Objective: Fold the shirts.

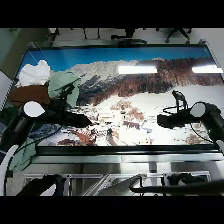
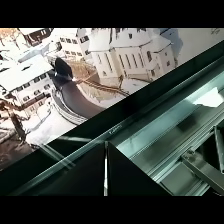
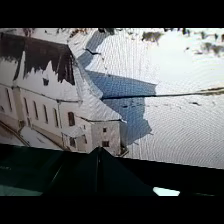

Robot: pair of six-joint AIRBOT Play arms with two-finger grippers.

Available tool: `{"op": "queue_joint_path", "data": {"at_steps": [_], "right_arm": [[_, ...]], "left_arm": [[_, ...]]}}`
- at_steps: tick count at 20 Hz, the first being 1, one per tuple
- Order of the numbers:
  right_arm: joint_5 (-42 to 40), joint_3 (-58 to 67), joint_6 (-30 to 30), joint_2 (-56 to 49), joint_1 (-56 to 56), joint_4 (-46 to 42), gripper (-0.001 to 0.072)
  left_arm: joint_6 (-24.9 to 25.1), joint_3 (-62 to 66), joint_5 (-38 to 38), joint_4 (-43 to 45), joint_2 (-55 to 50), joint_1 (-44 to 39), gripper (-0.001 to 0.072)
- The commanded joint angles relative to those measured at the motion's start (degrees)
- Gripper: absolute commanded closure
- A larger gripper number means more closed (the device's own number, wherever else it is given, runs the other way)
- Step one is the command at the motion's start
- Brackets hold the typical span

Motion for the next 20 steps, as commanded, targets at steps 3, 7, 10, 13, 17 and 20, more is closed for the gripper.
{"op": "queue_joint_path", "data": {"at_steps": [3,7,10,13,17,20], "right_arm": [[0.0,0.0,0.0,0.0,0.0,0.0,0.0698],[0.1,0.0,0.7,0.0,0.0,0.9,0.0698],[-0.5,0.0,0.6,0.0,0.0,2.4,0.0698],[-0.9,0.0,0.7,-0.1,0.0,2.5,0.0698],[-2.3,0.0,0.6,-0.5,0.0,2.8,0.0698],[-3.3,0.0,0.6,-1.2,0.0,2.8,0.0698]], "left_arm": [[0.0,0.0,0.0,0.0,-10.3,0.0,0.0689],[-0.5,0.7,5.4,-2.0,-19.8,0.2,0.0688],[11.2,6.0,3.3,-18.0,-23.0,3.9,0.0688],[11.0,8.0,3.3,-13.8,-17.8,7.2,0.0688],[11.6,7.5,12.3,-7.0,-11.2,12.0,0.0688],[11.6,7.5,15.2,-1.0,-9.9,16.0,0.0688]]}}
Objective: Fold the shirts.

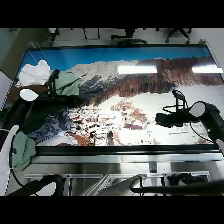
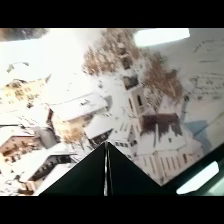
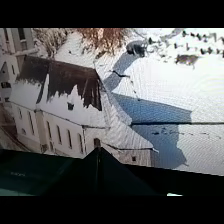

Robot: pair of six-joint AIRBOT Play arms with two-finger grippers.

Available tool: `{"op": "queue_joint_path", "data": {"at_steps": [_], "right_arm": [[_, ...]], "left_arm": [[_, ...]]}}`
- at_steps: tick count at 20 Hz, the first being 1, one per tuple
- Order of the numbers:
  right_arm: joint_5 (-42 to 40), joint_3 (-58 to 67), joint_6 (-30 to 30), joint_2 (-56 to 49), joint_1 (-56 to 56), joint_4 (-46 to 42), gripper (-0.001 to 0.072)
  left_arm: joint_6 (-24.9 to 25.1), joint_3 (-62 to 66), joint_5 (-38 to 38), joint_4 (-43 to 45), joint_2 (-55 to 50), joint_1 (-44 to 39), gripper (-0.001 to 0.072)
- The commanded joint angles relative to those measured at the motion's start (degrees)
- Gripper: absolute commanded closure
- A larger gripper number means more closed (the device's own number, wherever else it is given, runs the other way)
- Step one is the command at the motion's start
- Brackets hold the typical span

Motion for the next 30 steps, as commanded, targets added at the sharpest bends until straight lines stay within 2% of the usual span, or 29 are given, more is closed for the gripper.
{"op": "queue_joint_path", "data": {"at_steps": [1,4,5,6,7,8,11,13,19,21,22,23,24,25,26,28,30], "right_arm": [[-1.6,0.0,0.0,-0.8,0.0,0.2,0.0698],[-1.6,0.0,0.1,-2.2,0.0,0.2,0.0690],[-1.9,0.0,0.1,-2.7,0.0,0.2,0.0685],[-3.0,0.0,0.0,-3.2,0.0,0.2,0.0517],[-4.2,0.0,0.0,-3.6,0.0,0.1,0.0213],[-6.2,0.0,0.0,-4.0,0.0,0.0,0.0068],[-11.9,0.0,0.0,-4.7,-0.1,0.0,0.0070],[-15.1,0.0,0.0,-5.5,-0.1,0.0,0.0070],[-20.3,0.0,0.1,-8.1,-0.1,0.0,0.0072],[-20.7,0.0,0.1,-9.3,-0.2,0.0,0.0072],[-20.7,0.0,0.0,-9.8,-0.2,0.0,0.0073],[-20.7,0.0,0.0,-10.1,-0.2,0.0,0.0082],[-20.7,0.0,0.0,-10.2,-0.2,0.0,0.0231],[-20.7,0.0,0.0,-10.2,-0.2,0.0,0.0434],[-20.7,0.1,0.0,-10.1,-0.2,0.0,0.0499],[-20.5,0.2,0.0,-9.9,-0.2,0.0,0.0501],[-19.8,0.7,0.0,-9.8,-1.2,0.0,0.0673]], "left_arm": [[0.5,0.1,4.2,7.6,1.9,4.7,0.0688],[0.6,0.1,6.8,8.7,-0.3,8.3,0.0684],[0.7,0.1,9.3,8.8,-1.6,9.4,0.0438],[0.6,0.1,12.7,8.7,-3.3,10.4,-0.0012],[0.4,0.2,16.2,8.6,-5.7,11.3,0.0011],[0.4,0.2,18.7,8.4,-8.0,11.9,0.0010],[0.5,3.5,25.2,8.3,-16.7,12.3,0.0010],[0.5,9.2,26.7,8.3,-23.3,12.3,0.0011],[0.0,27.8,24.0,8.3,-39.6,9.7,0.0012],[0.0,32.1,19.6,8.4,-42.9,8.1,0.0015],[0.0,34.3,16.4,8.5,-44.3,7.5,0.0191],[0.0,36.0,13.1,8.9,-45.1,7.5,0.0534],[0.1,37.6,9.8,8.8,-45.4,7.5,0.0693],[-0.1,39.3,6.9,8.8,-45.4,7.5,0.0693],[-0.8,41.5,3.1,8.8,-45.4,7.5,0.0695],[-3.7,45.5,-4.4,8.8,-44.0,6.9,0.0695],[-4.6,47.3,-9.4,8.7,-40.2,4.9,0.0695]]}}
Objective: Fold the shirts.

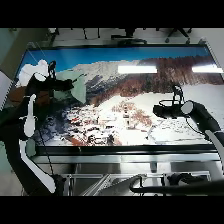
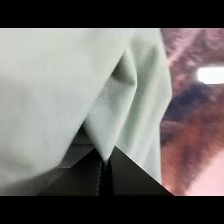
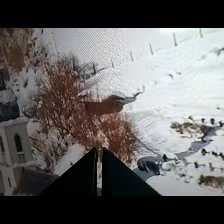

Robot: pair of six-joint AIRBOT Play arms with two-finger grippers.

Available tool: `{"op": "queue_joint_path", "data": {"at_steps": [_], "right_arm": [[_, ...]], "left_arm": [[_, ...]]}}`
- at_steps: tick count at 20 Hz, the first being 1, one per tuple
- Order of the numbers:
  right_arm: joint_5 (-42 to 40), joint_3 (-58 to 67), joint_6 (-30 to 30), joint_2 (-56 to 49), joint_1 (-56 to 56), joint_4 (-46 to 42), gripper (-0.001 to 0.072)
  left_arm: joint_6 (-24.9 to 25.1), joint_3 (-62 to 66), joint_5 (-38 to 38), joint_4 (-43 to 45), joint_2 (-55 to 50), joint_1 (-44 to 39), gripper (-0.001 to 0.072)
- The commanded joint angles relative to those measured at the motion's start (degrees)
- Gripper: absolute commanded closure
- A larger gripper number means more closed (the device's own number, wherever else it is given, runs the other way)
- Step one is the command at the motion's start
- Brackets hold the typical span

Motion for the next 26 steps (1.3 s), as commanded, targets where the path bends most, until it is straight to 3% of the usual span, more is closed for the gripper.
{"op": "queue_joint_path", "data": {"at_steps": [1,7,8,9,10,14,16,17,18,19,21,23,24,25,26], "right_arm": [[1.8,1.2,0.0,0.2,-1.9,0.0,0.0682],[15.9,7.6,-5.3,1.2,-8.4,0.2,0.0665],[16.9,7.6,-5.7,1.8,-8.2,0.2,0.0543],[18.2,7.6,-5.8,2.3,-8.2,1.0,0.0335],[19.9,7.6,-7.1,2.6,-8.2,3.0,0.0248],[24.1,7.6,-14.2,3.2,-8.2,13.0,0.0249],[24.6,7.6,-14.8,3.2,-8.2,14.1,0.0248],[25.2,7.6,-15.1,3.2,-8.2,14.1,0.0248],[25.7,7.6,-15.5,3.2,-8.3,13.9,0.0248],[26.1,7.6,-15.5,3.2,-8.3,13.9,0.0248],[27.2,7.6,-15.5,3.2,-8.3,13.9,0.0247],[28.5,6.4,-15.5,3.3,-8.2,13.9,0.0246],[28.5,4.5,-15.5,3.3,-8.2,13.9,0.0185],[28.5,2.4,-15.5,3.4,-8.2,13.9,0.0057],[28.4,-0.4,-15.5,3.5,-7.9,14.1,0.0043]], "left_arm": [[-2.6,4.2,-12.1,-0.3,5.5,-3.6,0.0696],[-10.3,4.1,-25.8,0.0,17.9,-22.7,0.0695],[-11.3,4.1,-26.3,0.0,17.9,-26.4,0.0695],[-12.5,4.1,-26.0,0.0,17.6,-30.1,0.0694],[-13.5,4.1,-25.2,0.0,16.8,-33.8,0.0694],[-13.6,4.1,-18.6,0.0,12.3,-44.6,0.0692],[-13.8,4.1,-17.2,0.0,10.5,-46.4,0.0684],[-13.8,4.1,-17.2,0.0,10.0,-46.4,0.0484],[-14.0,4.1,-17.3,0.0,10.0,-45.8,0.0157],[-15.0,4.1,-17.6,-0.1,10.4,-44.3,0.0122],[-15.5,4.1,-20.8,0.0,12.3,-39.7,0.0122],[-15.8,4.0,-28.6,2.8,14.2,-34.2,0.0123],[-16.3,2.2,-32.2,6.8,15.7,-31.8,0.0123],[-16.6,-1.5,-33.5,10.8,17.8,-30.3,0.0123],[-16.6,-6.6,-32.9,14.0,20.4,-28.6,0.0122]]}}
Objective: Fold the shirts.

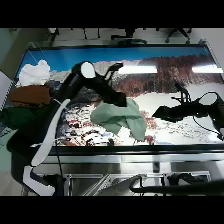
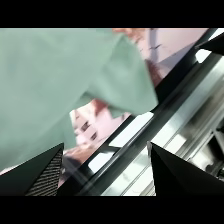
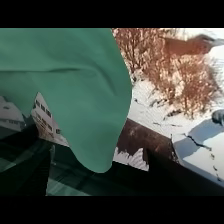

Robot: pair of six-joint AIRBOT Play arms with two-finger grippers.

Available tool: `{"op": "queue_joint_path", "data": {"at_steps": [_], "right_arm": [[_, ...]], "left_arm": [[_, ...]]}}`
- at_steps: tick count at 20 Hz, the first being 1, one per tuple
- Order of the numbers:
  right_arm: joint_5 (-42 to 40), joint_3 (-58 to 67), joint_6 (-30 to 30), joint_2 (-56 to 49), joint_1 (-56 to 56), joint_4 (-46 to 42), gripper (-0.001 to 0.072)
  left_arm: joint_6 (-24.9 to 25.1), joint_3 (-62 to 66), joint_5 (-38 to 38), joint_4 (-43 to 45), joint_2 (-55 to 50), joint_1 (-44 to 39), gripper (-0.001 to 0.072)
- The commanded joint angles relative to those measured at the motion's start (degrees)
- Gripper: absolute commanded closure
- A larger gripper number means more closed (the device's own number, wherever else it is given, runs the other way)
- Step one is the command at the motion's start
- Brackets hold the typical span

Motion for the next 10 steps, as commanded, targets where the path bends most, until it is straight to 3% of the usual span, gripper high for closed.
{"op": "queue_joint_path", "data": {"at_steps": [1,6,10], "right_arm": [[0.5,-7.1,-0.2,0.2,0.7,0.8,0.0044],[-7.0,-12.9,-1.3,-1.6,7.5,2.1,0.0047],[-14.2,-12.9,-2.5,-6.7,11.9,4.2,0.0049]], "left_arm": [[-0.8,-12.6,-3.6,9.9,7.2,6.6,0.0122],[0.5,-40.8,18.4,7.1,16.2,13.3,0.0121],[6.4,-46.9,29.7,-3.5,12.0,15.9,0.0120]]}}
